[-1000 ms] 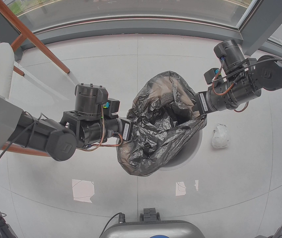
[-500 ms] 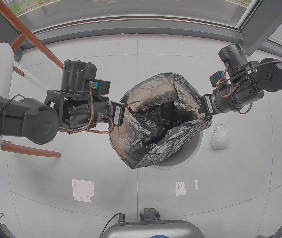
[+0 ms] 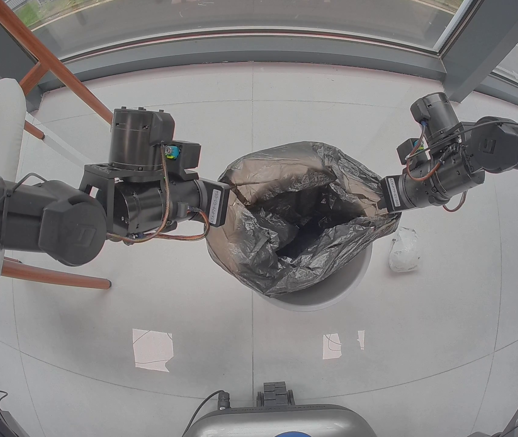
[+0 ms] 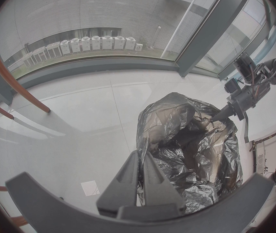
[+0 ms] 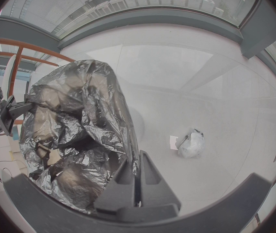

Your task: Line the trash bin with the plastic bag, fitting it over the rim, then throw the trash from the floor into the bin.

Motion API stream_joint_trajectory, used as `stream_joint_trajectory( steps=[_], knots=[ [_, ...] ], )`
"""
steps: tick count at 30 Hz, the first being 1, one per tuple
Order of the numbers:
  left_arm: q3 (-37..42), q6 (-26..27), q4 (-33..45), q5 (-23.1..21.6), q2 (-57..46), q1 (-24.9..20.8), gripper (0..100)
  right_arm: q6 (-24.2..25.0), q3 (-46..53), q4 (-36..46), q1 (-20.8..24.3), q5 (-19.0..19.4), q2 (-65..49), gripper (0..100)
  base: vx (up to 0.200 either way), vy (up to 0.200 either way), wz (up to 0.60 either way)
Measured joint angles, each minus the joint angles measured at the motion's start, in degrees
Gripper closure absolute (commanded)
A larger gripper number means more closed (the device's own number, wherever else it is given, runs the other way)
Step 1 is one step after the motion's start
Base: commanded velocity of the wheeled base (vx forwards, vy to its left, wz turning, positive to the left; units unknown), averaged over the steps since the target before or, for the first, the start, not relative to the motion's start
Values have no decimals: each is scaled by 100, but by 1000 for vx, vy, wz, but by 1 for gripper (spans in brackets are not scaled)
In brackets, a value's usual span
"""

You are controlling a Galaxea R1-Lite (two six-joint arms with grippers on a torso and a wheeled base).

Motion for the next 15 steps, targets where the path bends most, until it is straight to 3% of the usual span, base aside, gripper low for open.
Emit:
stream_joint_trajectory(
  steps=[7, 15],
  knots=[
    [-239, -6, 6, 17, 336, 7, 100, -12, -295, -55, -77, 78, 246, 100, 0, 0, 0],
    [257, -5, -5, 4, 567, -44, 100, -69, -116, -67, -77, 177, 402, 100, 0, 0, 0]
  ],
)
